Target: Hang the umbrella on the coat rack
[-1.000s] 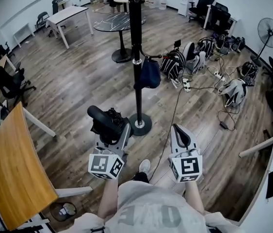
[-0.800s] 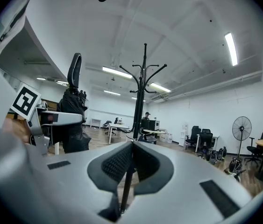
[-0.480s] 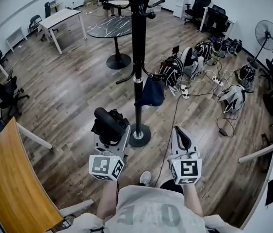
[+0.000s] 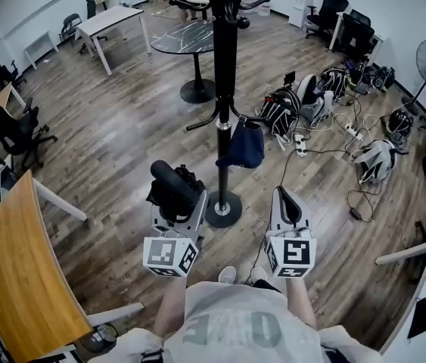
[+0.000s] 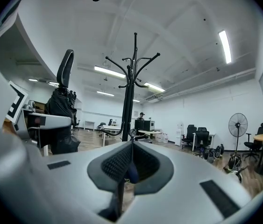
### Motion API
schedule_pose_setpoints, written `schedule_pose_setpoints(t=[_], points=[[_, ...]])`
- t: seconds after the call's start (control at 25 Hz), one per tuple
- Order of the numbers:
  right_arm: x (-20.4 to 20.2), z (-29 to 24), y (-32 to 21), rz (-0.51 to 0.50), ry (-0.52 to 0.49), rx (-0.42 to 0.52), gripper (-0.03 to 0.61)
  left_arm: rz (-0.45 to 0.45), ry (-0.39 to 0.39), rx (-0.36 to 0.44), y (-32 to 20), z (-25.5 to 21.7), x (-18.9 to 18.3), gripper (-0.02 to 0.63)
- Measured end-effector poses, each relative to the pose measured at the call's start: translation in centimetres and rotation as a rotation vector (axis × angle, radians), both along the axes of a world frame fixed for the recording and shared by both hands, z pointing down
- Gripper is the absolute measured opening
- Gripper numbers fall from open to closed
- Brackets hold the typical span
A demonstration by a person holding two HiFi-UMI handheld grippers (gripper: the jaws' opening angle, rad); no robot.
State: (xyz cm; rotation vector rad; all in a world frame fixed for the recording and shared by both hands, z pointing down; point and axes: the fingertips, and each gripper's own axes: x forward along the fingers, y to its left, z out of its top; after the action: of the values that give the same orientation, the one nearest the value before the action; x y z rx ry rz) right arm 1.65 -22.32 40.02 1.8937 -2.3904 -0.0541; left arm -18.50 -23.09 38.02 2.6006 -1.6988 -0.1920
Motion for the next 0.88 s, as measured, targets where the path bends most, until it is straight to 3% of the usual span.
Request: schedule_pose_setpoints(t=[0.4,0.64,0.88], points=[[3.4,-0.1,-2.1,-0.092,0.002,0.004,0.031,-0.131,0.002,-0.032,0.7,0.5,2.8,0.293],[4.8,0.0,-2.5,-0.124,-0.015,-0.005,0.031,-0.166,0.062,-0.05,0.5,0.2,4.5,0.293],[5.0,0.3,-3.1,-0.137,-0.009,-0.013,0.031,-0.205,0.006,-0.088,0.1,1.0,5.4,0.293]])
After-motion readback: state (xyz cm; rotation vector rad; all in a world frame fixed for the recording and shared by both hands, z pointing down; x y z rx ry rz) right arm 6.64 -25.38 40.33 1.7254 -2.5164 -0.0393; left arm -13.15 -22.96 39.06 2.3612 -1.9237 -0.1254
